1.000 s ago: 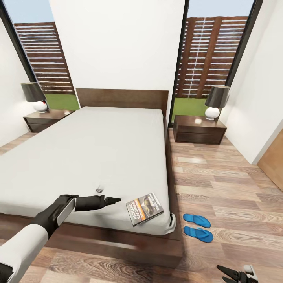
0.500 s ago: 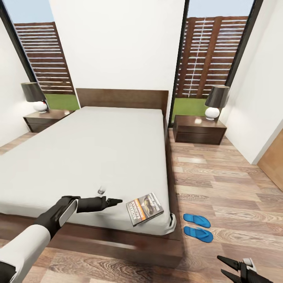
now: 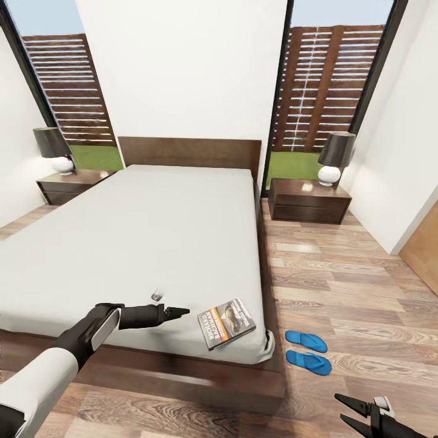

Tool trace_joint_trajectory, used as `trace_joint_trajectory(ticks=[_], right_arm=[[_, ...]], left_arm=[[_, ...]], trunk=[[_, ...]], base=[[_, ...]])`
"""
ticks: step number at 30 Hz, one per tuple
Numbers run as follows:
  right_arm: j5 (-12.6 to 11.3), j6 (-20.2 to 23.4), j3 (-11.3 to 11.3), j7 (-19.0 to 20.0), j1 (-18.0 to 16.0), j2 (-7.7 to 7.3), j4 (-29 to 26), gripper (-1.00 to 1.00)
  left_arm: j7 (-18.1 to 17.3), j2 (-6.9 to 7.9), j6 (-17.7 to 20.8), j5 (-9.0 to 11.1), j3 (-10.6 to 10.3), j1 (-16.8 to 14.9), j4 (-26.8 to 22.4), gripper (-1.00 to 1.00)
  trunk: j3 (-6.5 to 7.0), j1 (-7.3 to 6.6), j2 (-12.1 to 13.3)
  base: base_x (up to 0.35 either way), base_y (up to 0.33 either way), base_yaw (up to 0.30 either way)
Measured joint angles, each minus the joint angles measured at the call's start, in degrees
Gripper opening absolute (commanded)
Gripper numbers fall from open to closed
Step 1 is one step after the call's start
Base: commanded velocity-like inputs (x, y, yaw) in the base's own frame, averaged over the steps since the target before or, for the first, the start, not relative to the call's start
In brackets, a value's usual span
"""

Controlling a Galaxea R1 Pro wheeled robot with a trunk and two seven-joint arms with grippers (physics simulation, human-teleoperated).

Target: In the bedroom, move the book from the bed onto either nightstand, and place the two sandals side by side next to the bed.

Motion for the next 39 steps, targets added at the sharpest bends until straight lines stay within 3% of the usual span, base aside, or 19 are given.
trace_joint_trajectory(ticks=[22, 39], right_arm=[[0.08, -0.12, 0.01, -0.14, 0.00, 0.00, 0.09, 1.00], [0.08, -0.15, -0.05, -0.06, 0.00, 0.00, 0.09, 1.00]], left_arm=[[0.01, -0.09, -0.05, 0.01, -0.02, 0.00, 0.01, 1.00], [0.00, -0.57, -0.09, 0.01, -0.01, 0.00, 0.09, 1.00]], trunk=[[0.00, 0.00, 0.00], [0.00, 0.00, 0.00]], base=[[0.000, 0.018, 0.000], [0.000, 0.207, 0.000]])
